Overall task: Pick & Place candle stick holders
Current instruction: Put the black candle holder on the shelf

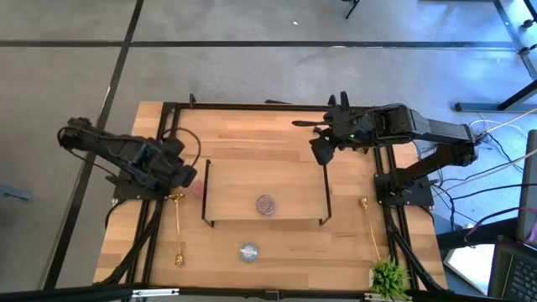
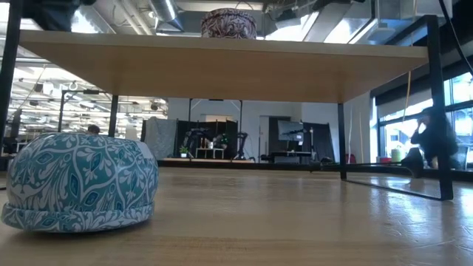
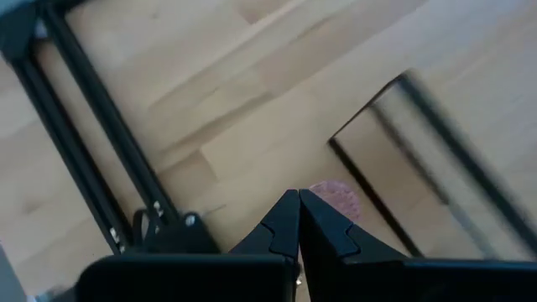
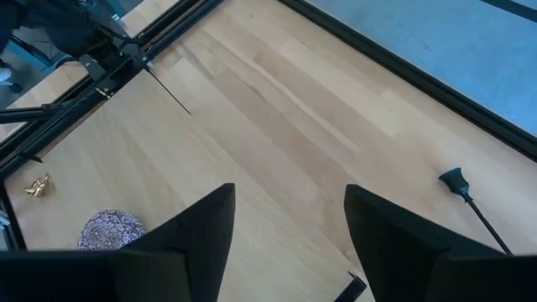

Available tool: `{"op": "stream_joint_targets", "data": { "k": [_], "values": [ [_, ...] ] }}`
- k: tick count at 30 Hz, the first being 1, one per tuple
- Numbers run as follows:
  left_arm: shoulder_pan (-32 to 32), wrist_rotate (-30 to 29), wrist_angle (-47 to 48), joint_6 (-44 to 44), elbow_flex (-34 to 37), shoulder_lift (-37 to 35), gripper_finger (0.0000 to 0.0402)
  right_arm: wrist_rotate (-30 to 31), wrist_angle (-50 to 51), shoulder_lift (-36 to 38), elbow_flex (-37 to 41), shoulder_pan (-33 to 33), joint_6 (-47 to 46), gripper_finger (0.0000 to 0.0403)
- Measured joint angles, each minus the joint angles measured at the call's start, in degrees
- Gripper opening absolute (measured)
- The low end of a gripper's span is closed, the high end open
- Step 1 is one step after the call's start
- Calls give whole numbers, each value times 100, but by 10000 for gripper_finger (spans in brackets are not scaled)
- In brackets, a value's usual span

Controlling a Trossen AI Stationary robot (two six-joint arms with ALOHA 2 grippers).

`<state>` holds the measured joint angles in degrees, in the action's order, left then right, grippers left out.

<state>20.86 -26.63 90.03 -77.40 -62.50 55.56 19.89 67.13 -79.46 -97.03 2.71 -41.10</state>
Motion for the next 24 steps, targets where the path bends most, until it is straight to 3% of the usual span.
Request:
{"op": "stream_joint_targets", "data": {
  "k": [11, 19, 24],
  "values": [
    [1442, -203, -279, -867, 1181, -848, 1, 48, -4, 0, 0, -1, 0, 229],
    [2239, -440, -726, -900, 1555, -908, 1, 62, 18, 0, 0, -1, 0, 229],
    [2474, -427, -779, -1180, 1580, -908, 1, 248, 581, 0, 0, -90, -17, 229]
  ]
}}
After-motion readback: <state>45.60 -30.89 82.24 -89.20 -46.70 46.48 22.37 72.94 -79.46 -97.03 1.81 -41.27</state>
